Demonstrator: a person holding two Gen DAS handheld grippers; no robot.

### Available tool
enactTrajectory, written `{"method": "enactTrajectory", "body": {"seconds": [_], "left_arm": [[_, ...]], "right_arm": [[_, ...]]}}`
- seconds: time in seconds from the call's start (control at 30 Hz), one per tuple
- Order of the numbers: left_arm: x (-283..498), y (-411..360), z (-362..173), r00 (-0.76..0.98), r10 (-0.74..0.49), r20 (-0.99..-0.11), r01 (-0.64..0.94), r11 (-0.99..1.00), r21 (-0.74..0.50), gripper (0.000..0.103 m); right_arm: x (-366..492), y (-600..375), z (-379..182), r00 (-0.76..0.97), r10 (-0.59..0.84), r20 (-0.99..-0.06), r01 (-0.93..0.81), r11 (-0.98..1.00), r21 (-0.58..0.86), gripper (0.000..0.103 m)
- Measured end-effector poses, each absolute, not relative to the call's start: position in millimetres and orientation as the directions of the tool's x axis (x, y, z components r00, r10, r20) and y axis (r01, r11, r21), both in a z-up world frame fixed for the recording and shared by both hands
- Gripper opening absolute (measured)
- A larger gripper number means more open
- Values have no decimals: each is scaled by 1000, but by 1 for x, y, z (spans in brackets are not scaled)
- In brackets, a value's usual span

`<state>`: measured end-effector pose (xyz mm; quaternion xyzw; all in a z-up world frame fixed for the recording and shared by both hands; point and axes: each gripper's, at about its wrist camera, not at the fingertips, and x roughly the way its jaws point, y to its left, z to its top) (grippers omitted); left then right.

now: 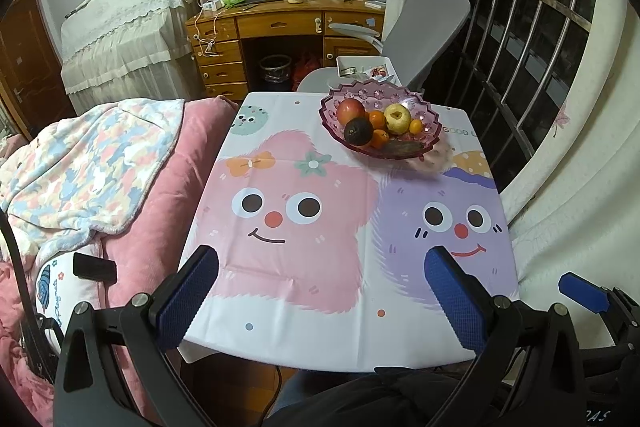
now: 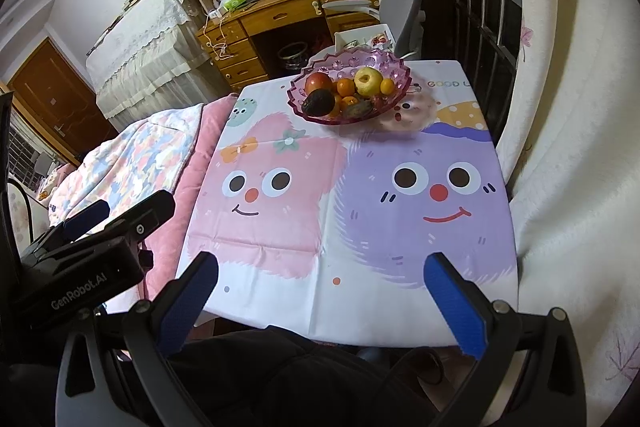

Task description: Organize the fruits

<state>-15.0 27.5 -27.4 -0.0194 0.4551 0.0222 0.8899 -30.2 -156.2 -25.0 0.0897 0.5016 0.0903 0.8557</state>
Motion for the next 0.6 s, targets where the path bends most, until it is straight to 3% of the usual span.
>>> {"method": "enactTrajectory", "body": {"seconds": [0.6], "left_arm": [[-14,3,-25,583,70,-809,-118,993,1,102]], "right_arm": [[-33,-156,-26,472,266,-840,-88,963,255,103]]}}
